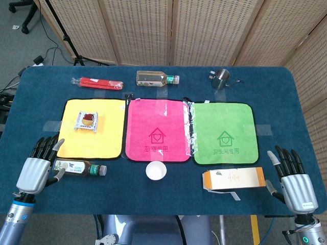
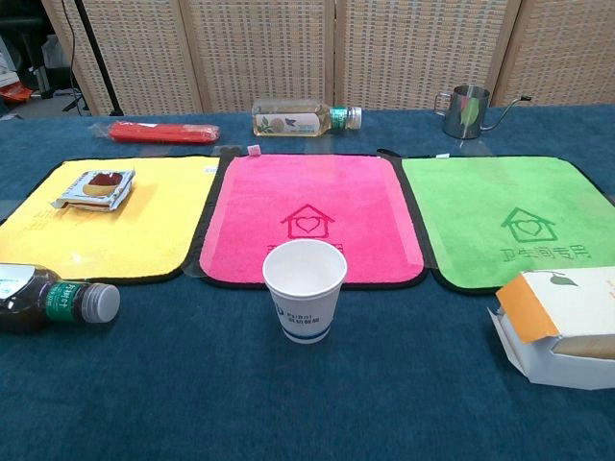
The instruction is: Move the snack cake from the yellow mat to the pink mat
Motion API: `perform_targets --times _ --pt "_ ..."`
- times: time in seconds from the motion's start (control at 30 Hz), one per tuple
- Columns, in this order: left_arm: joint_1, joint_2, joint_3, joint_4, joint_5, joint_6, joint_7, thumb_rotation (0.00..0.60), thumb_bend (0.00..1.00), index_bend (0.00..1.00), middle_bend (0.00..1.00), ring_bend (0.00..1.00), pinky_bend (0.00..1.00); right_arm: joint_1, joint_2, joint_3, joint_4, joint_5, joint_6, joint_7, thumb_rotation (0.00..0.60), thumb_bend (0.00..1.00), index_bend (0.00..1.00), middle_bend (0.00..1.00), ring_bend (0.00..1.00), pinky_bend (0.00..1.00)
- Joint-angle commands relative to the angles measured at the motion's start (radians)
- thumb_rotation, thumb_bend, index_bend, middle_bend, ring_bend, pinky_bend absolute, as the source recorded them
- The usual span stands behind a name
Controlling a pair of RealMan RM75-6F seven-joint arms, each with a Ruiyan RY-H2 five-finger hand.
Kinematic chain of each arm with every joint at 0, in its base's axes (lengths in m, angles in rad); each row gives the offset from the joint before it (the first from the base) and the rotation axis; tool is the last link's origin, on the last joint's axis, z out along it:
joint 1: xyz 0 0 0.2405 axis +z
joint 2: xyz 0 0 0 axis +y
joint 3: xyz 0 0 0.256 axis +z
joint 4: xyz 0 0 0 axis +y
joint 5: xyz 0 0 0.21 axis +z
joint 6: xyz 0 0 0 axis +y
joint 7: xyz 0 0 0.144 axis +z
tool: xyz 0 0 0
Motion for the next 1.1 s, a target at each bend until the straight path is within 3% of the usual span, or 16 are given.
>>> perform_targets --times 0.03,0.77,1.1 --pt "0.002 0.000 -0.006 0.001 -0.002 0.011 -0.005 0.600 0.26 0.00 0.00 0.00 0.00 0.013 -0.008 0.016 0.008 0.023 -0.016 -0.006 0.600 0.34 0.00 0.00 0.00 0.00" --pt "-0.025 -0.019 -0.020 0.028 -0.050 -0.041 -0.029 0.600 0.26 0.00 0.00 0.00 0.00 0.011 -0.007 0.020 0.006 0.034 -0.008 -0.007 0.600 0.34 0.00 0.00 0.00 0.00" --pt "-0.118 -0.009 -0.114 0.014 -0.211 -0.230 -0.241 0.600 0.26 0.00 0.00 0.00 0.00 0.012 -0.014 0.025 0.007 0.044 -0.008 -0.027 0.600 0.34 0.00 0.00 0.00 0.00"
